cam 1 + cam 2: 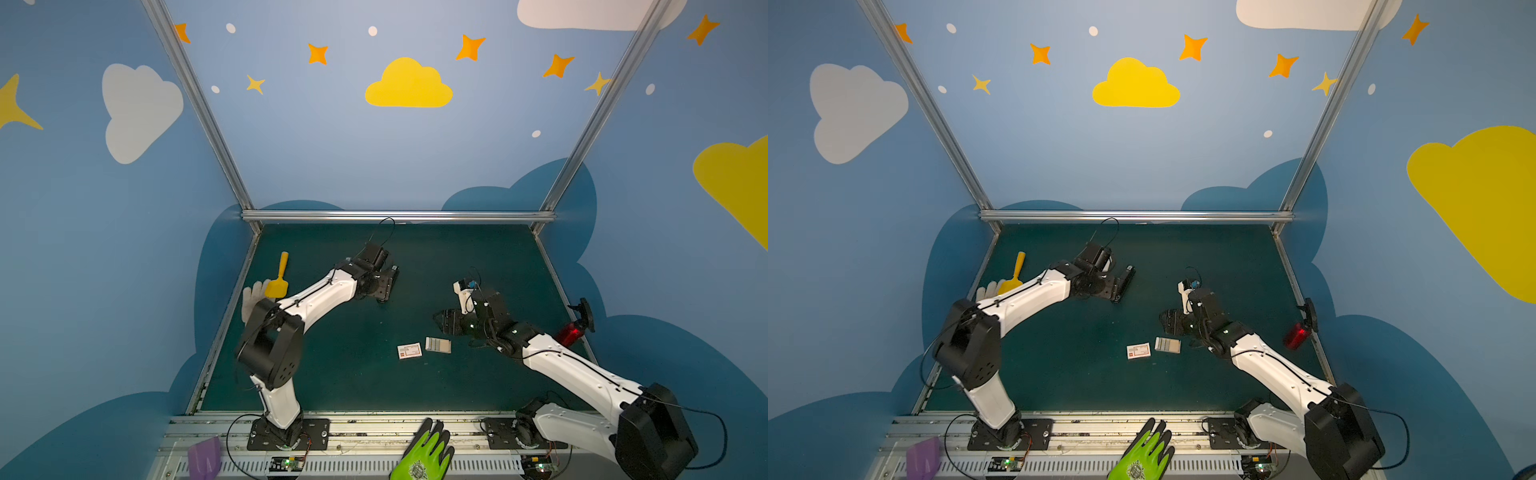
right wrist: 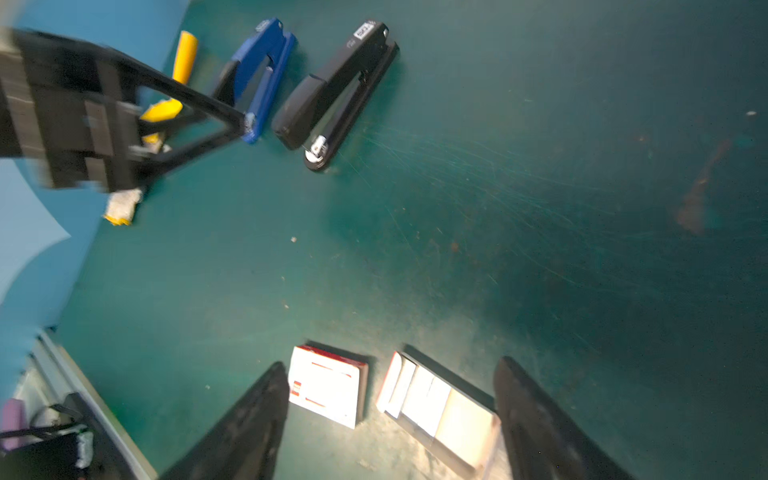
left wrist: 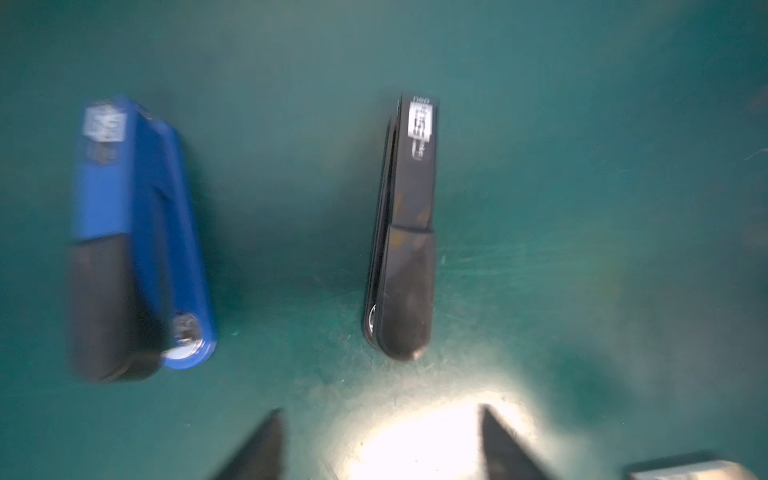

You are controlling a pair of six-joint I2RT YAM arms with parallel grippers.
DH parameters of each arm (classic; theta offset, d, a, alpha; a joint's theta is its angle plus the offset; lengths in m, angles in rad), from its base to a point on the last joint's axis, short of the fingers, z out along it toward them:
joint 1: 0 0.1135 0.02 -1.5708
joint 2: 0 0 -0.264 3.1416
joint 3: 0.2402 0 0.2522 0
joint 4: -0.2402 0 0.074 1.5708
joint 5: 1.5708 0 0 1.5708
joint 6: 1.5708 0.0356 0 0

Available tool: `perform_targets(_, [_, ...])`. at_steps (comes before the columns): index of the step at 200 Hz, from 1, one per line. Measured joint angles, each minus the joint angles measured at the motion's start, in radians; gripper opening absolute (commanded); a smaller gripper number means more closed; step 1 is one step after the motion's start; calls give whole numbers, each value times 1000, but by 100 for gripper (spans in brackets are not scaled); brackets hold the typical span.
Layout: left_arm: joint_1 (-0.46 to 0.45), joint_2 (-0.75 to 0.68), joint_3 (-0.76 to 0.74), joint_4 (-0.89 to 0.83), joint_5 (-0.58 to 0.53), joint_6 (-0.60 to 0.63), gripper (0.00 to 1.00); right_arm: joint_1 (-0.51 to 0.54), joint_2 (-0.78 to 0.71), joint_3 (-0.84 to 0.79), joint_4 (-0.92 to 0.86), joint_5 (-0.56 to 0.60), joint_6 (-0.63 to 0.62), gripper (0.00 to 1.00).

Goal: Load the staples into the stapler

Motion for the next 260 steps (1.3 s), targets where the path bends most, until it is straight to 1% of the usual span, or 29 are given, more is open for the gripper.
perform_targets(18, [3, -114, -106, 56, -5, -21, 99, -1, -13, 0, -11, 18, -2, 86])
perform_targets(42, [16, -222, -222, 98, -28, -62, 99, -5, -39, 0, -27, 60, -5, 86])
perform_targets(67, [29, -326, -324, 111, -117, -119, 99, -6, -66, 0, -37, 139, -13, 86])
perform_targets(86, [35, -403, -395, 125, -209, -144, 99, -7, -87, -2, -46, 229, -30, 87])
perform_targets(103, [42, -464, -460, 152, -278, -149, 99, -11, -108, -5, -55, 341, -49, 87])
perform_targets(134, [63, -536, -585, 238, -377, -115, 99, -29, -106, -7, -37, 549, -108, 88])
perform_targets(148, [95, -545, -608, 261, -411, -90, 99, -39, -86, -9, -4, 642, -139, 88])
perform_targets(162, [151, -552, -623, 301, -438, -58, 99, -50, -57, -20, 52, 731, -177, 88])
perform_targets(182, [248, -560, -660, 393, -476, -6, 99, -79, -3, -58, 153, 830, -235, 90])
perform_targets(198, [340, -541, -695, 471, -473, 7, 99, -116, 48, -69, 188, 880, -268, 90])
perform_targets(213, [417, -483, -716, 544, -461, 14, 99, -161, 85, -69, 218, 896, -287, 90])
perform_targets(221, [441, -437, -722, 589, -457, 28, 99, -188, 102, -68, 238, 897, -293, 90])
perform_targets(244, [453, -317, -753, 740, -440, 72, 99, -271, 160, -77, 321, 873, -303, 89])
perform_targets(260, [462, -279, -777, 819, -397, 95, 99, -316, 194, -114, 412, 834, -315, 89])
